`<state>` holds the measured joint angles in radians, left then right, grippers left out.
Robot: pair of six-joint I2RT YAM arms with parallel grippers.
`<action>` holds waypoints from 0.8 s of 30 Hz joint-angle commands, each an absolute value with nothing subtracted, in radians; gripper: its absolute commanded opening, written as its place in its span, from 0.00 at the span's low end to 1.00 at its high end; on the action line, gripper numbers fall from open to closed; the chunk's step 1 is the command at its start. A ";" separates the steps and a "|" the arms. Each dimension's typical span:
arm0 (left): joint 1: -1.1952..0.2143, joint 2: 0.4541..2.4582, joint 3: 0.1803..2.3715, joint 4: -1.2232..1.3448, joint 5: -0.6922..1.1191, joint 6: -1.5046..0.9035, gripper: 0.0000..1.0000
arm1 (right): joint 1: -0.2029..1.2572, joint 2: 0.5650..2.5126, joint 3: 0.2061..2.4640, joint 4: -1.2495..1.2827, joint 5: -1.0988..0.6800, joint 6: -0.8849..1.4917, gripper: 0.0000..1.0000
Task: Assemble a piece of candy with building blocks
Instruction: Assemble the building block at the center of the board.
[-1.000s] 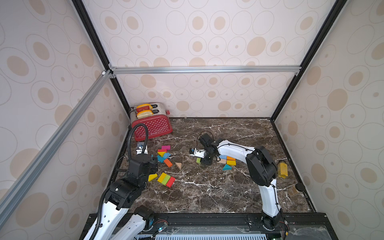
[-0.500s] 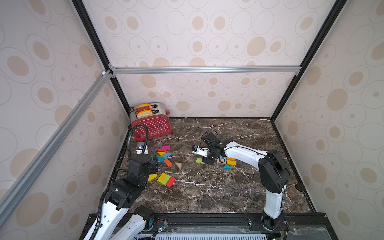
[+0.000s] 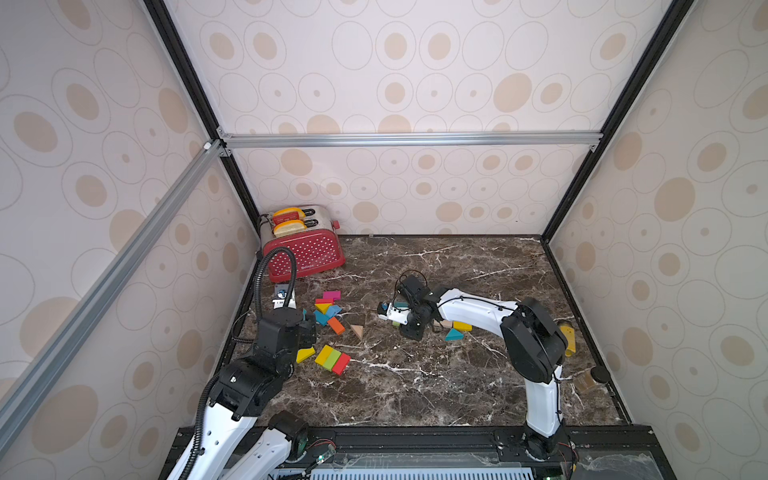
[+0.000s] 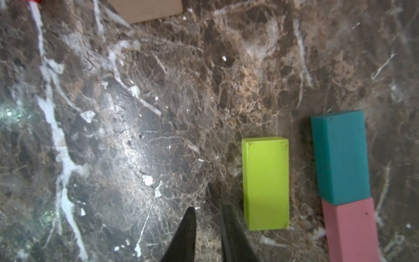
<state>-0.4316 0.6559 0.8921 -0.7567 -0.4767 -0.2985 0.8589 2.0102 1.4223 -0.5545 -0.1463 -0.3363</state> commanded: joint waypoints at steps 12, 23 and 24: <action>-0.424 0.650 0.898 -0.749 -0.477 -0.292 0.76 | 0.858 2.092 1.498 -0.601 -0.077 -0.327 0.23; -0.424 0.652 0.897 -0.749 -0.476 -0.292 0.76 | 0.853 2.125 1.537 -0.608 -0.066 -0.324 0.24; -0.424 0.653 0.897 -0.748 -0.476 -0.292 0.76 | 0.854 2.125 1.537 -0.606 -0.066 -0.326 0.24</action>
<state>-0.4316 0.6559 0.8921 -0.7563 -0.4759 -0.2985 0.8570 2.0991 1.5177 -0.5842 -0.0715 -0.3325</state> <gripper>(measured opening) 0.762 0.238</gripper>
